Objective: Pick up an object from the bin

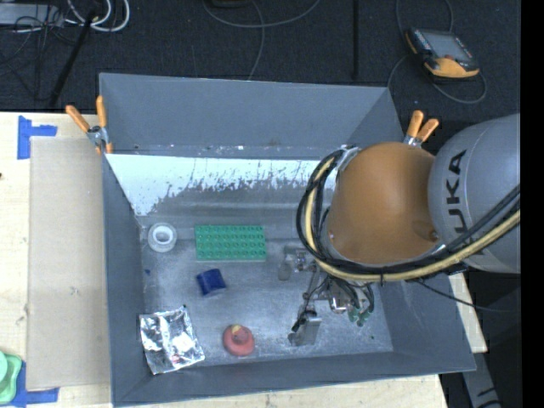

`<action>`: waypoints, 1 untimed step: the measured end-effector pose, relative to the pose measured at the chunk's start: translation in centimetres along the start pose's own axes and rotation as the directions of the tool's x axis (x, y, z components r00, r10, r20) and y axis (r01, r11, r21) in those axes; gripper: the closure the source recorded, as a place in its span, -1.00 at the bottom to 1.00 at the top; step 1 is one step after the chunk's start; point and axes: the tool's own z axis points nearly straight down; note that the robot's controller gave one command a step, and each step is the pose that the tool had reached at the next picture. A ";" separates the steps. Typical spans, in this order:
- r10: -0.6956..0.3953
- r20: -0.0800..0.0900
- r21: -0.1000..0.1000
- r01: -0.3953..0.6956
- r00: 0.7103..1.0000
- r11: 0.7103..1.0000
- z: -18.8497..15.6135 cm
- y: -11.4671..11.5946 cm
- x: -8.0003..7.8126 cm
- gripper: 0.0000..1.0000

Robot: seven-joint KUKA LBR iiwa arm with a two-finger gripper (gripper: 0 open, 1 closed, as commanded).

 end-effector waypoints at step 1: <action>-0.297 0.000 -0.001 0.297 0.955 0.955 5.6 8.1 -2.0 -1.00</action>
Offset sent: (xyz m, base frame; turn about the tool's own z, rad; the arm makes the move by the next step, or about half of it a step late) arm 0.0215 0.0788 -0.0545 -0.2997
